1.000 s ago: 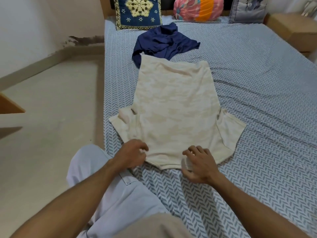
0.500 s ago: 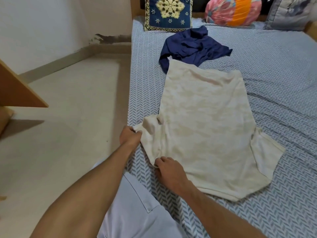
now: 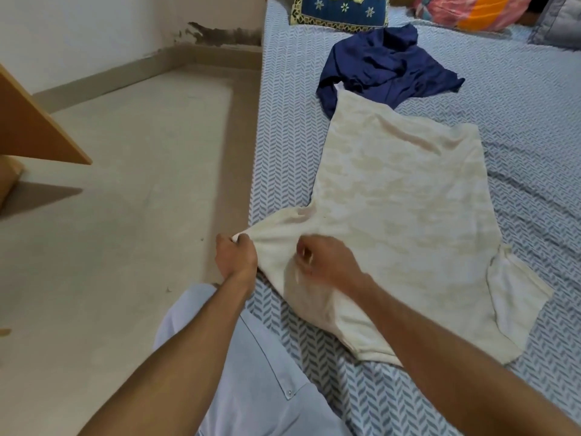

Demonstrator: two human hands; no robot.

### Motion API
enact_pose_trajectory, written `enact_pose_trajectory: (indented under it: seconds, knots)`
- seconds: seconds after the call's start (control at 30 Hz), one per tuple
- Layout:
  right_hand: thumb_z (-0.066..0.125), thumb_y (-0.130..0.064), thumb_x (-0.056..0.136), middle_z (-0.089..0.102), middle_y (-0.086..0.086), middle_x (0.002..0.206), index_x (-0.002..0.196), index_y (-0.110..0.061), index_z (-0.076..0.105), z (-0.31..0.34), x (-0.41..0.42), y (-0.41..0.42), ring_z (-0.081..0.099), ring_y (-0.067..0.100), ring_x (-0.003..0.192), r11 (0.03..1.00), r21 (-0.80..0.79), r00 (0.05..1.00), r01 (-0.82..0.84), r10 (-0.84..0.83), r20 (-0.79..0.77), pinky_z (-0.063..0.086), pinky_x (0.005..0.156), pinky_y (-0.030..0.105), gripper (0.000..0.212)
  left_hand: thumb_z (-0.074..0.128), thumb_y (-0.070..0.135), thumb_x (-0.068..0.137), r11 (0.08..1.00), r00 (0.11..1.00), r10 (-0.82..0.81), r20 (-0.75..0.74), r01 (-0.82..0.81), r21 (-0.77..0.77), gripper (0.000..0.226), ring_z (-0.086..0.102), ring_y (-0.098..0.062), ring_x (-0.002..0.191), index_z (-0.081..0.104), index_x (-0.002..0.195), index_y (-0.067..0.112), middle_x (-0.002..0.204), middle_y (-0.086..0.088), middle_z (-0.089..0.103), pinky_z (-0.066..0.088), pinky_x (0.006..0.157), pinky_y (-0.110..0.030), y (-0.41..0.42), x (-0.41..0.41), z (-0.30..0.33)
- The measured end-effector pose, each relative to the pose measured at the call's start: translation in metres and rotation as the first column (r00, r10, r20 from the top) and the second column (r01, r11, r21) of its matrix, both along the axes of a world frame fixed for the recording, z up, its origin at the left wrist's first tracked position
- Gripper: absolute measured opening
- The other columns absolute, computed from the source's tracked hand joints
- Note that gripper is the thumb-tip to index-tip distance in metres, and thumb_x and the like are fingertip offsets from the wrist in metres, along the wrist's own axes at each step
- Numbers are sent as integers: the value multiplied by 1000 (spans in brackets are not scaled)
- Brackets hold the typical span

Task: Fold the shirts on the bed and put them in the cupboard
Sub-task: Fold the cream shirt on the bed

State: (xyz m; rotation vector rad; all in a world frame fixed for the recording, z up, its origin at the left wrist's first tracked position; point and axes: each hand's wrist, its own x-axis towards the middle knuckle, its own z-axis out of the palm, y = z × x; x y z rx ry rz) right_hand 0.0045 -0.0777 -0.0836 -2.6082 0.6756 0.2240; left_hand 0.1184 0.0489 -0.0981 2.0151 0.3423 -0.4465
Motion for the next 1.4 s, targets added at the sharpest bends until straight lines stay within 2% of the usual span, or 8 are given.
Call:
enact_pose_trajectory:
  seconds: [0.2,0.33,0.43,0.63,0.8,0.87,1.03,1.4]
  knots:
    - [51,-21,97,61,13,130,137,-18,57,-11,80,-49,54,34,124,1000,4,997,31,-30,-77,47,96,40,40,49,21,102,999,999,-13,-36,12,-35,12,43,-8,66,45,109,12,84,3,48,31,51,-25,2,-3,-7]
    - [51,-14,99,59,15,135,149,-13,46,-4,64,-62,53,32,126,993,114,1000,19,-17,-17,42,100,36,50,61,18,94,989,989,-146,3,146,-6,36,60,-28,88,40,123,11,110,-12,59,49,76,-36,-11,-14,2]
    - [56,-11,96,63,8,129,149,-18,48,-2,21,-68,62,24,112,965,199,962,170,-206,177,44,98,31,53,70,15,83,915,916,-345,204,279,293,64,43,-41,124,34,136,10,140,-20,41,39,100,-49,-8,-14,0]
    - [56,-20,91,60,18,129,134,-9,59,-11,-206,-162,56,37,123,584,93,544,806,-794,272,44,106,45,45,61,27,84,534,311,-828,466,691,488,36,52,-38,117,66,116,13,119,-14,61,42,96,-51,-76,-117,4]
    - [72,-36,77,47,19,142,138,-7,49,-23,-329,-217,49,39,129,51,206,49,977,-999,15,47,105,50,72,59,37,96,-165,-230,-957,179,934,318,35,57,-21,113,61,128,23,118,-1,63,46,97,-33,-115,-229,-6]
    - [78,-50,54,56,13,140,135,-4,51,-61,-363,-245,60,33,120,-34,361,-22,932,-999,-36,53,100,50,97,60,41,96,-295,-357,-925,128,889,351,40,53,-22,113,60,132,23,119,-2,61,44,93,-33,-120,-258,-12]
    - [84,-14,81,69,8,99,89,-7,63,-31,-342,-233,68,22,82,-168,666,-169,727,-984,-63,60,88,42,24,70,54,85,-355,-421,-907,26,795,491,53,42,-24,113,55,130,30,121,0,51,45,91,-39,-132,-281,-12]
    - [53,-28,98,65,8,103,114,-16,57,-26,-400,-226,65,28,89,-43,569,-83,821,-995,45,54,68,38,20,52,27,100,-429,-422,-899,-117,797,426,20,43,-25,113,62,117,33,115,1,55,37,93,-47,-140,-308,0]
